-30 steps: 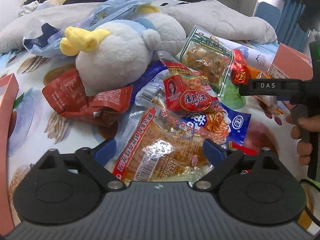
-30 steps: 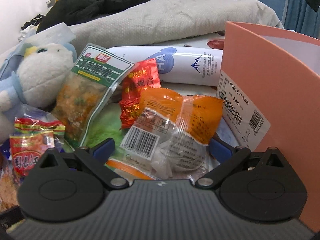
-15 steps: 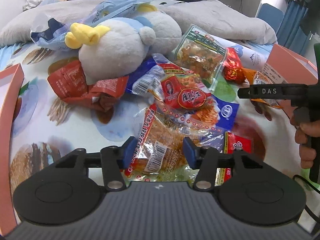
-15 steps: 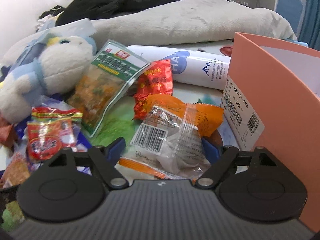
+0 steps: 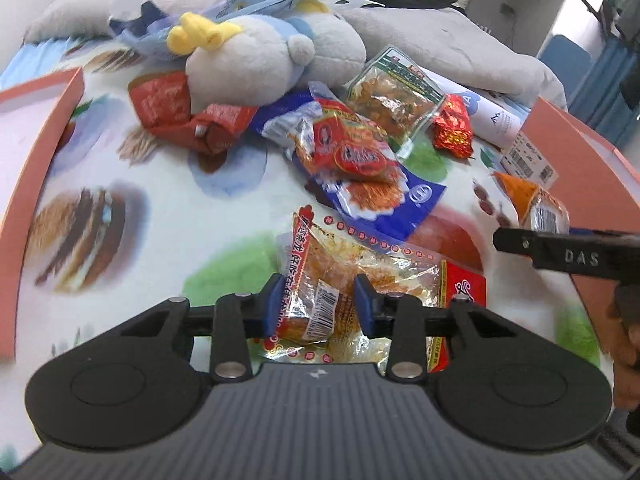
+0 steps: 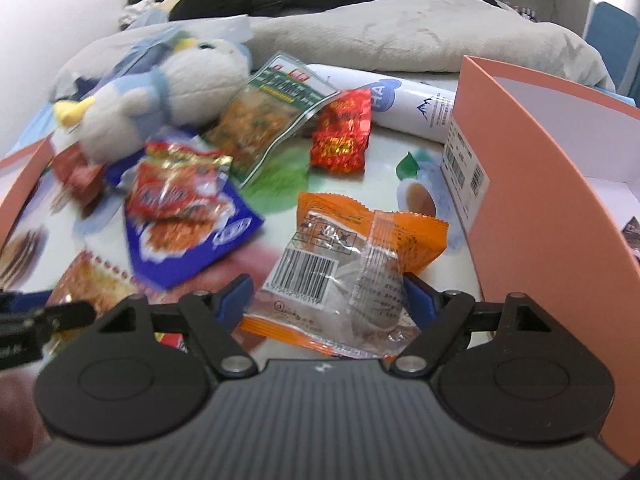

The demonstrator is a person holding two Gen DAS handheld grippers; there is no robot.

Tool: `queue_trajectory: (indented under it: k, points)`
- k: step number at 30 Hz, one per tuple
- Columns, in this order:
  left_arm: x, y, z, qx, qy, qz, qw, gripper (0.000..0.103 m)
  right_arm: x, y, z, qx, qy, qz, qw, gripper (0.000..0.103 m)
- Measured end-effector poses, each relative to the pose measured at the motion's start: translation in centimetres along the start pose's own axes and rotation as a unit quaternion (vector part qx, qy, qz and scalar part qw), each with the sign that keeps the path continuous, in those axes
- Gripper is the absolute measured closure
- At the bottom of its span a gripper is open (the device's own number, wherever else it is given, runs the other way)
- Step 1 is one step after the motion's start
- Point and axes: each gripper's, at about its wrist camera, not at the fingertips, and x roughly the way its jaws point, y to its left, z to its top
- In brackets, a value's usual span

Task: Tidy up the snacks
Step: 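Reach the right tool to the orange candy bag while the left tool lowers onto a meat packet, then carry the orange candy bag and meat packet in both tools to the pink box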

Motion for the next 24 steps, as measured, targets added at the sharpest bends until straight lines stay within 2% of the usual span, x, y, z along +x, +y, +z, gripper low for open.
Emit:
queue_trajectory:
  k: [4,15,20,24]
  points:
    - [-1.5,-0.8,-1.4,-0.004,0.002,0.006,1.0000,0.061,-2.0,0.2,-1.2,-0.017,0.004,0.010,1.000,0.021]
    - [-5.2,-1.9,-4.5,-0.062,-0.011,0.025,0.9977,0.062,-6.3,0.5,-4.7,-0.049,0.027,0.044,0.997,0.021]
    - [-6.3,-2.2,-4.7,-0.081,-0.021,0.023,0.9962,0.062,-7.6,0.2,-5.2,-0.057,0.033,0.050,0.997,0.021]
    - [-8.1,-2.7,-3.6,-0.095,-0.031,0.023,0.9947,0.062,-9.0,0.1,-4.4,-0.053,0.032,0.058,0.996,0.021]
